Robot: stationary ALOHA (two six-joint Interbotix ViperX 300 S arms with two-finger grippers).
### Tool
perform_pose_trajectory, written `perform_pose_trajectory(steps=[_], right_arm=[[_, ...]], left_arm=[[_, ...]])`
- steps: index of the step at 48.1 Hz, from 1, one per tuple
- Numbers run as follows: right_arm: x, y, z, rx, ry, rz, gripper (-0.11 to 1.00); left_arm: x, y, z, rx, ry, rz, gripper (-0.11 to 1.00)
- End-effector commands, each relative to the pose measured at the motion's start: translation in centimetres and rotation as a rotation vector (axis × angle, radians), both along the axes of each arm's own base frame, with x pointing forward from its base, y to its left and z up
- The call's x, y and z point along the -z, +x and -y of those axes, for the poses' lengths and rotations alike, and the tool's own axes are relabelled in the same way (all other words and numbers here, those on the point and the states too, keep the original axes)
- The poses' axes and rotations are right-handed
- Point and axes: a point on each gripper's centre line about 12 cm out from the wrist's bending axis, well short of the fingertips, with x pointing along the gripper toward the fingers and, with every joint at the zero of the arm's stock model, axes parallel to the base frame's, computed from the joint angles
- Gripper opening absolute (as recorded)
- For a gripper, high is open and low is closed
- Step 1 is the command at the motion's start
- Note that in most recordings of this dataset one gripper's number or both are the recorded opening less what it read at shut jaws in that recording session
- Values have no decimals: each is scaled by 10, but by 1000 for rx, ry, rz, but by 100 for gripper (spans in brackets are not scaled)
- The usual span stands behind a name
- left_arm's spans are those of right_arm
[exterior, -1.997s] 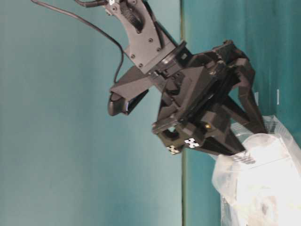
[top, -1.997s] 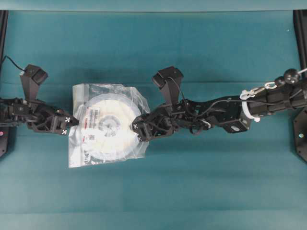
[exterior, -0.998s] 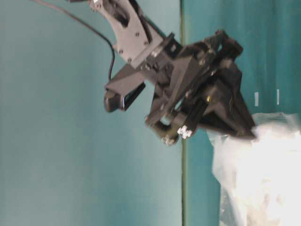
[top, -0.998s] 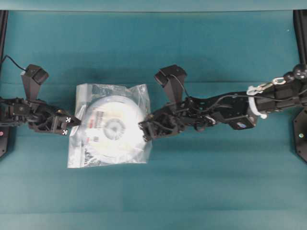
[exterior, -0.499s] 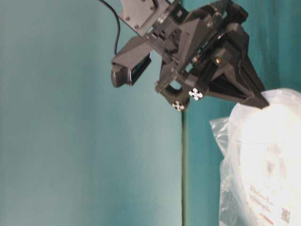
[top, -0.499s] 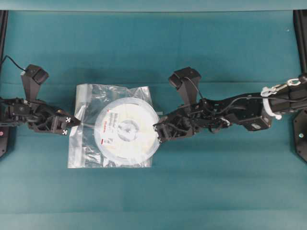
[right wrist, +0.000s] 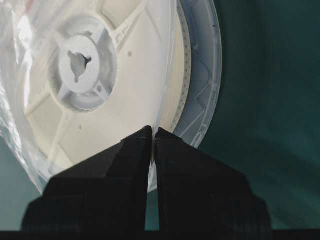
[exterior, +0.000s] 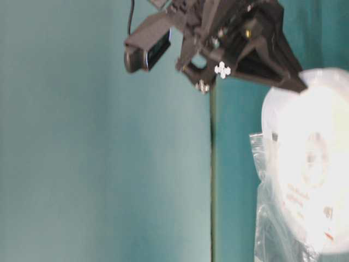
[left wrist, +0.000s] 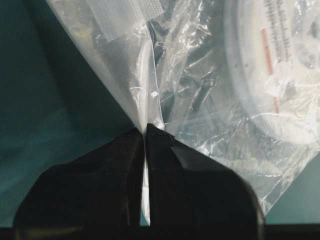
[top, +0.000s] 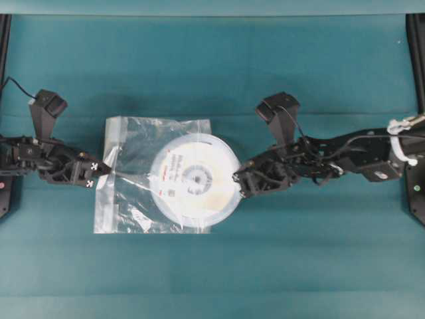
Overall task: Take out the reel from the clear zip bag.
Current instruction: 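Pull the reel rightward out of the bag while left gripper holds bag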
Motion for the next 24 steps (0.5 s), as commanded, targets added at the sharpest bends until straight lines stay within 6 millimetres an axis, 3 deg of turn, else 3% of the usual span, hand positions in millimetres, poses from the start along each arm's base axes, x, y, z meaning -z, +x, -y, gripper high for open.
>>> perform_pose_trajectory(steps=[1,24], right_arm=[[-8,-5,-1,4,2,20,5],[-11,-36,-1,9,5,9,5]], left_arm=[[-2,2,0,5,4,9,2],[-2,2,0,5,4,6,2]])
